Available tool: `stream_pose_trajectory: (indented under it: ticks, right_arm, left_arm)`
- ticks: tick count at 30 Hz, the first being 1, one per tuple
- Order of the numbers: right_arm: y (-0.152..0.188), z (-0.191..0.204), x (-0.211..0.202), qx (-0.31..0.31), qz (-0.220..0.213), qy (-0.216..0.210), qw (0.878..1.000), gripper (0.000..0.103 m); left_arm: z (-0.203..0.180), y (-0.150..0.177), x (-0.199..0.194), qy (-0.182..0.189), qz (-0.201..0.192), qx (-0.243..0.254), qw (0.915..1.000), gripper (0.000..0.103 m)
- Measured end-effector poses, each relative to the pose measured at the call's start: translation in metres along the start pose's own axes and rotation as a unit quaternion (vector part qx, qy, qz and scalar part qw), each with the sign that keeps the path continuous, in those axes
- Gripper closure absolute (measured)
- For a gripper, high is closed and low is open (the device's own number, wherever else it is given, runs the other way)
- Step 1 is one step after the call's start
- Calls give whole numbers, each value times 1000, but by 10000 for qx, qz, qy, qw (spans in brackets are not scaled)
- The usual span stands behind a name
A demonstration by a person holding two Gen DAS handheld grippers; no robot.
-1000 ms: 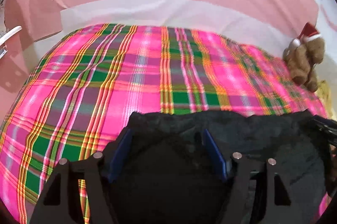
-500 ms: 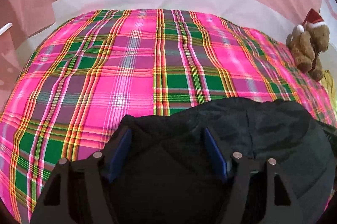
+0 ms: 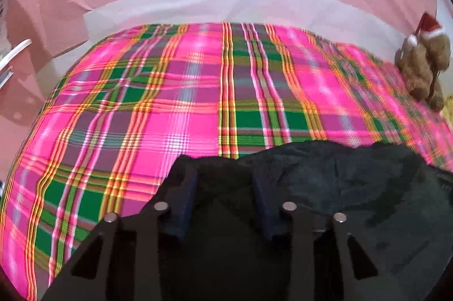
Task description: Fold large clothes
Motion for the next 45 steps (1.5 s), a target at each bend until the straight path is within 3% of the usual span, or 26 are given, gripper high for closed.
stream_pose_trajectory:
  ticks: [3, 4, 7, 11, 16, 20, 25, 31, 33, 37, 40, 45]
  right_arm:
    - [3, -2, -41, -43, -420, -54, 9991, 41]
    - [6, -1, -54, -80, -560, -76, 9984, 41]
    - [21, -6, -78, -88, -773, -111, 9969, 41]
    - [41, -16, -47, -86, -500, -22, 9987, 41]
    - [38, -16, -24, -53, -587, 14, 9983, 41]
    - [37, -17, -13, 3, -528, -120, 9985, 41]
    - [35, -18, -18, 32, -364, 2, 9993, 41]
    - [52, -6, -99, -147, -982, -176, 9949, 44]
    - [60, 7, -105, -371, -980, -226, 9942, 44]
    - [72, 19, -62, -666, -449, -117, 9967, 45]
    - [73, 15, -45, -544, -478, -308, 9969, 45]
    - [72, 19, -33, -573, -402, -232, 9973, 45]
  left_arm:
    - [1, 4, -30, 140, -278, -14, 9995, 78]
    - [-1, 7, -39, 276, -331, 8, 9991, 95]
    - [-6, 17, -41, 391, -325, 98, 9987, 97]
    - [-9, 32, -7, 284, -90, 164, 9994, 97]
    - [-18, 34, 4, -88, -119, 287, 9995, 99]
    - [-19, 34, 12, -101, -168, 229, 9995, 99]
    - [-23, 31, 12, -405, -76, 412, 9983, 101]
    - [-41, 43, -60, 329, -504, 603, 9964, 103]
    - [-57, 49, -73, 571, -593, 765, 9937, 103]
    - [-80, 63, -41, 801, -178, 900, 9926, 103]
    - [-81, 70, -20, 1006, -88, 737, 9922, 103]
    - [-82, 73, -11, 991, -65, 733, 9924, 103]
Point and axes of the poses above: each gripper's, at about its wrist camera, not at the fingertips, and x roughly the way its jaws point, z to its left, y to its underside, the point moved 10 cm from there along x, roughly the way its jaws point, and after that the axes turned 14 degrees about z, right-handed, at the moved point
